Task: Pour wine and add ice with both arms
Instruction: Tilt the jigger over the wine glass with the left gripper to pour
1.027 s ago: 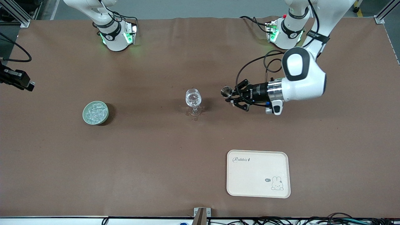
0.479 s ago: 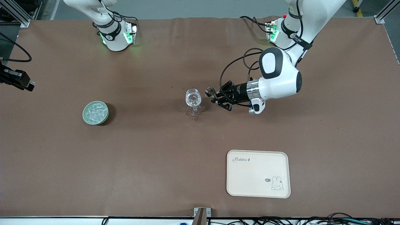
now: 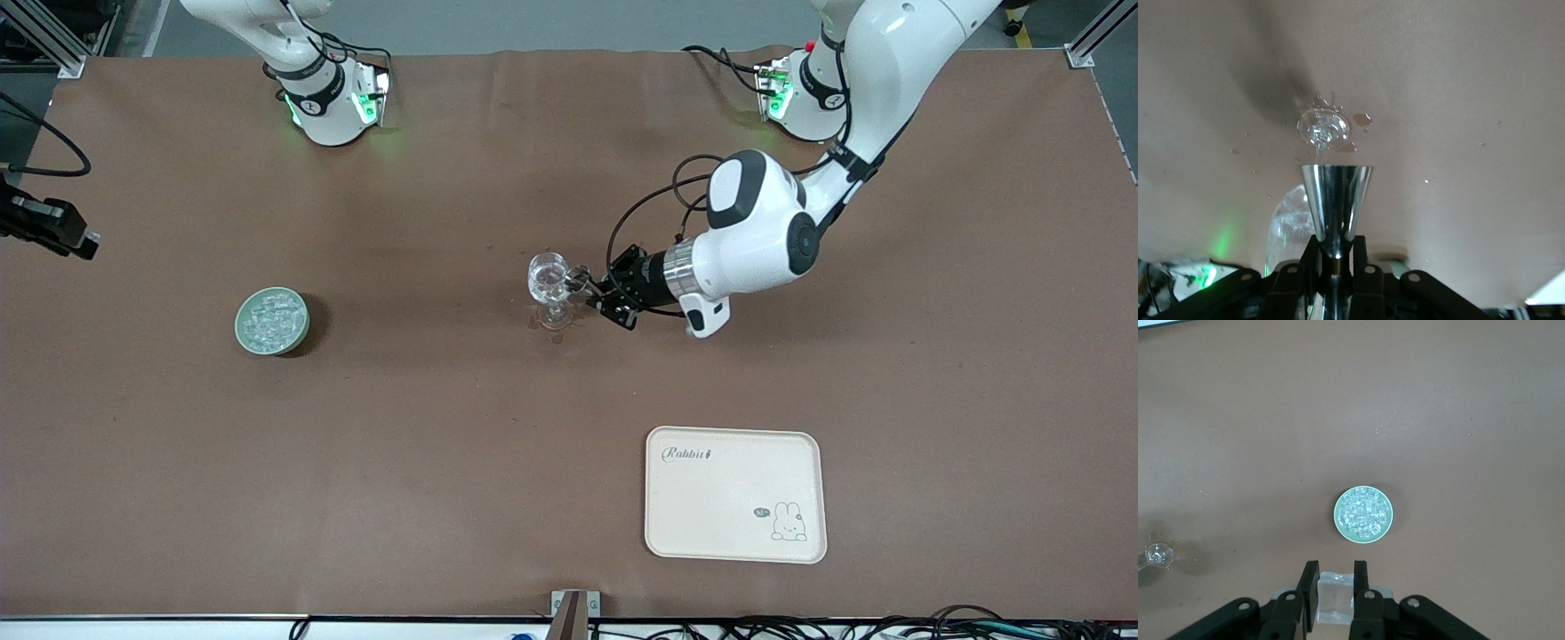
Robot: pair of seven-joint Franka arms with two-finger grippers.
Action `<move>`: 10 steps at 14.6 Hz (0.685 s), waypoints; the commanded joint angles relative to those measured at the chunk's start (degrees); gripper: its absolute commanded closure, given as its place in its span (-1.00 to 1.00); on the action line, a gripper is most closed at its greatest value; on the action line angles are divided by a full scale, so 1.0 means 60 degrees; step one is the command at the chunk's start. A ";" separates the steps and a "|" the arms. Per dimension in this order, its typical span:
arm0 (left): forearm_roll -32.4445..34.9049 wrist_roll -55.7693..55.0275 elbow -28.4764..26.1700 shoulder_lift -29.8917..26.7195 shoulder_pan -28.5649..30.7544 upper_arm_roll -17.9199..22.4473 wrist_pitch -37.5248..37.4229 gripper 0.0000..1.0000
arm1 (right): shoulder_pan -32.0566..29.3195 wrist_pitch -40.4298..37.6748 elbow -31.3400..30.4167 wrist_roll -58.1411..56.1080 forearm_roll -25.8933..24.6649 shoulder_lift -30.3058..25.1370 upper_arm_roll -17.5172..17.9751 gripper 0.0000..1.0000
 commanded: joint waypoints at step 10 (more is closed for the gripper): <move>0.3231 -0.1837 0.0155 0.0146 -0.0139 -0.0748 -0.0026 0.99 | -0.0073 -0.0003 -0.0046 0.0012 0.0190 -0.0049 0.0077 0.99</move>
